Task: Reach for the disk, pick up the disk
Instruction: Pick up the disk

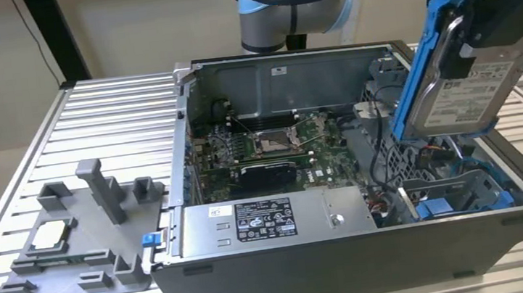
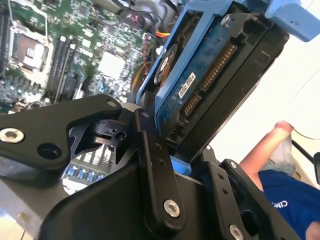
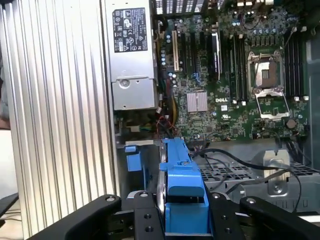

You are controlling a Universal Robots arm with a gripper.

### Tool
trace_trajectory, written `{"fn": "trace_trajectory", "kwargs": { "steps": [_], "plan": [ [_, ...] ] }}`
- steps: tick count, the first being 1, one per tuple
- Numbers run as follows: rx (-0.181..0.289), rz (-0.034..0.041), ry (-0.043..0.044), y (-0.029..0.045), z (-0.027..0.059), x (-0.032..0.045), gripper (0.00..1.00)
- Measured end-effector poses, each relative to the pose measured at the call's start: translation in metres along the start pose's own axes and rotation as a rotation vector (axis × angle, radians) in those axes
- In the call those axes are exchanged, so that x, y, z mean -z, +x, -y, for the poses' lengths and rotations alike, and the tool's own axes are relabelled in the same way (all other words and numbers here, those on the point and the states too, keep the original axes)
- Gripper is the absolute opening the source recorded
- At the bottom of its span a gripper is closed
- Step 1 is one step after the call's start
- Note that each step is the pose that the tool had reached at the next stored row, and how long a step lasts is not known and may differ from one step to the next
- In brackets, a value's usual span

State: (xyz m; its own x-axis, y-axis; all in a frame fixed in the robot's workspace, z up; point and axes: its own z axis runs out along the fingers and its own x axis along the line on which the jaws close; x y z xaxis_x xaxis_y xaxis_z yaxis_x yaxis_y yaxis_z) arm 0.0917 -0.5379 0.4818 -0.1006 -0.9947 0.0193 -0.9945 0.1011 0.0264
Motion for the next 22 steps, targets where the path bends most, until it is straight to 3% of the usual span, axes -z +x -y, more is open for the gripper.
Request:
{"fn": "trace_trajectory", "kwargs": {
  "steps": [4,10,22],
  "plan": [
    [0.0,0.0,0.0002,0.0148,0.0002,-0.0012,0.0],
    [0.0,0.0,0.0008,0.0298,-0.0001,-0.003,0.0],
    [0.002,0.0,0.001,0.0347,0.0002,-0.0049,0.0]
  ]
}}
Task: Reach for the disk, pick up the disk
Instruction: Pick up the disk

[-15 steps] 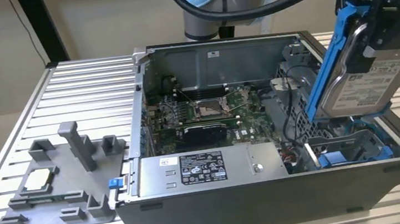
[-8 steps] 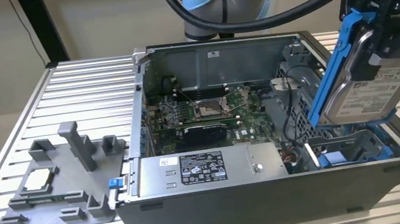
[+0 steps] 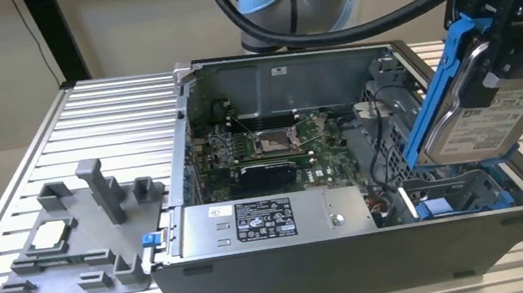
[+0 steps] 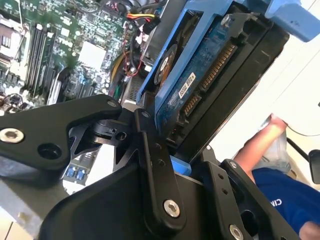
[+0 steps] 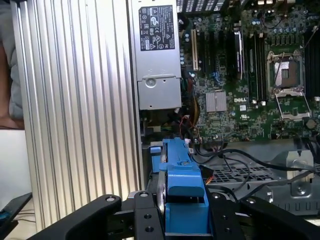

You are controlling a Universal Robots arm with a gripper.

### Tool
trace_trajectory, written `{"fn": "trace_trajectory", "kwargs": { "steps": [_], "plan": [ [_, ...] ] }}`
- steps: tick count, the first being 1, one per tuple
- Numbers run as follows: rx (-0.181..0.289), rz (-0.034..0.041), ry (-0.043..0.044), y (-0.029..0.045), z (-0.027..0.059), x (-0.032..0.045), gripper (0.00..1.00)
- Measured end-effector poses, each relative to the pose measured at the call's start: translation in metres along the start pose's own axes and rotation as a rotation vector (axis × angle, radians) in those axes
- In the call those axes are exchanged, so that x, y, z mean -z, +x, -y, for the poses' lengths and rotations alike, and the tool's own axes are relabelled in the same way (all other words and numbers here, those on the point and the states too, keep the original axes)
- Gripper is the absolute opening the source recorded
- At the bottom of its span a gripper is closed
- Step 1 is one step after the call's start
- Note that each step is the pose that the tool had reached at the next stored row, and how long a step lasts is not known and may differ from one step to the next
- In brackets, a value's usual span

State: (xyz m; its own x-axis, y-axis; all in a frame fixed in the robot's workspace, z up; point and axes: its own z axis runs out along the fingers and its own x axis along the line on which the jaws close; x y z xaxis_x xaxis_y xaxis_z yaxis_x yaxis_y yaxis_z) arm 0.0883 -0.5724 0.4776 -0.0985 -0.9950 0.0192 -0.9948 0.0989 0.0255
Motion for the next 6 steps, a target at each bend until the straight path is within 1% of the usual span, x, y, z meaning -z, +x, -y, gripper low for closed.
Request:
{"fn": "trace_trajectory", "kwargs": {
  "steps": [6],
  "plan": [
    [0.0,-0.0001,0.0,0.0001,0.0,0.0,0.0]
  ]
}}
